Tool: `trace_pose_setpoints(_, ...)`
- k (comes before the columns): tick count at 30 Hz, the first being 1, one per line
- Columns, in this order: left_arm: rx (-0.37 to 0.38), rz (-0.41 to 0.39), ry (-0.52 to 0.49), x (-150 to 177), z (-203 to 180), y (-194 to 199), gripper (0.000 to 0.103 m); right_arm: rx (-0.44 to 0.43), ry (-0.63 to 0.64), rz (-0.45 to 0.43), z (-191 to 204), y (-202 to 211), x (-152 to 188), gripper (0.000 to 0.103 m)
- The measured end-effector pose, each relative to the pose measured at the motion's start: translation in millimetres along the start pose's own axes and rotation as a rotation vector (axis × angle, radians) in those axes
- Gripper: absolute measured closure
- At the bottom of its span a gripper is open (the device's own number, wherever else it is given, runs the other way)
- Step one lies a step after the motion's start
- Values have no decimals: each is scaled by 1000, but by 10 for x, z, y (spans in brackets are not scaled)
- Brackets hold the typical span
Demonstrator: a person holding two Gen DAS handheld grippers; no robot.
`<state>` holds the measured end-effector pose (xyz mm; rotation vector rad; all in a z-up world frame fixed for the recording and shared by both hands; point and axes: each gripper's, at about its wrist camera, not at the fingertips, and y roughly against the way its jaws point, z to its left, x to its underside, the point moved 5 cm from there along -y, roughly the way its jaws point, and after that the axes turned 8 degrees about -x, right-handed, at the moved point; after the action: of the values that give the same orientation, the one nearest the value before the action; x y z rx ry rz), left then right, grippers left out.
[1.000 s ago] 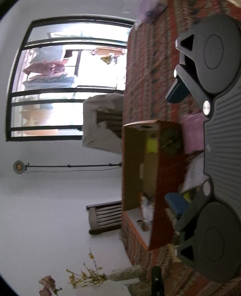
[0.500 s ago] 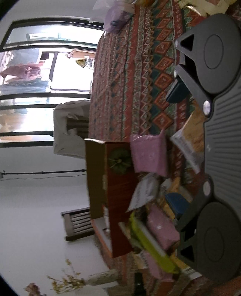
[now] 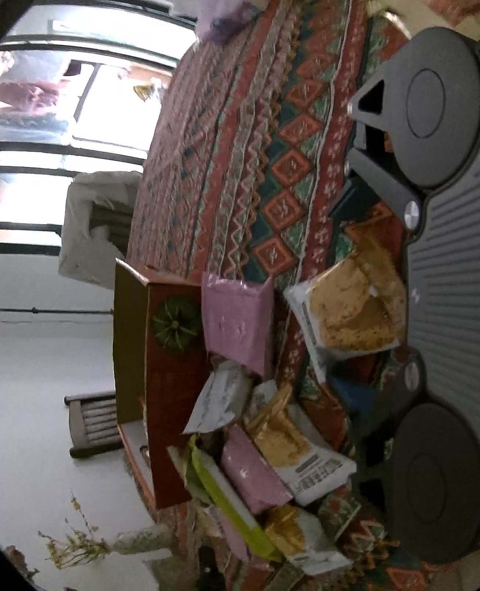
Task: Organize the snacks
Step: 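Grasp the beige cookie bag with the right tool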
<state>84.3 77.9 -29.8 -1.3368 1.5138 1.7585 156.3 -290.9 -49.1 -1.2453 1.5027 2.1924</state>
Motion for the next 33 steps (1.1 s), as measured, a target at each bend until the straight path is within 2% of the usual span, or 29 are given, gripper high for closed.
trace_pose_setpoints(2,1,1,6,-1,9,-2,0,-16,8,-7,39,-4,-17,33)
trace_pose_setpoints(4,2,6,11,0,15,-11,0,-31,20,-15,100,6,-25,57)
trace_pose_setpoints(7,5,11,16,0,21,-20,0,21,46,-36,205,14,-28,62)
trace_pose_setpoints(10,7,12,20,0,27,-19,0,25,42,-87,298,55,-60,63)
trace_pose_setpoints(15,7,16,21,5,23,-24,0,20,-12,-248,365,260,-249,63)
trace_pose_setpoints(18,5,18,17,8,17,-26,0,20,-47,-315,378,243,-386,63)
trace_pose_setpoints(23,1,21,13,11,16,-29,0,31,-90,-367,396,66,-655,63)
trace_pose_setpoints(26,-6,26,8,14,13,-36,0,70,-90,-407,414,-40,-813,63)
trace_pose_setpoints(28,-12,32,5,16,11,-48,0,107,-94,-424,399,-156,-851,63)
trace_pose_setpoints(33,-28,42,-12,25,-18,-71,0,83,-126,-429,342,-258,-797,63)
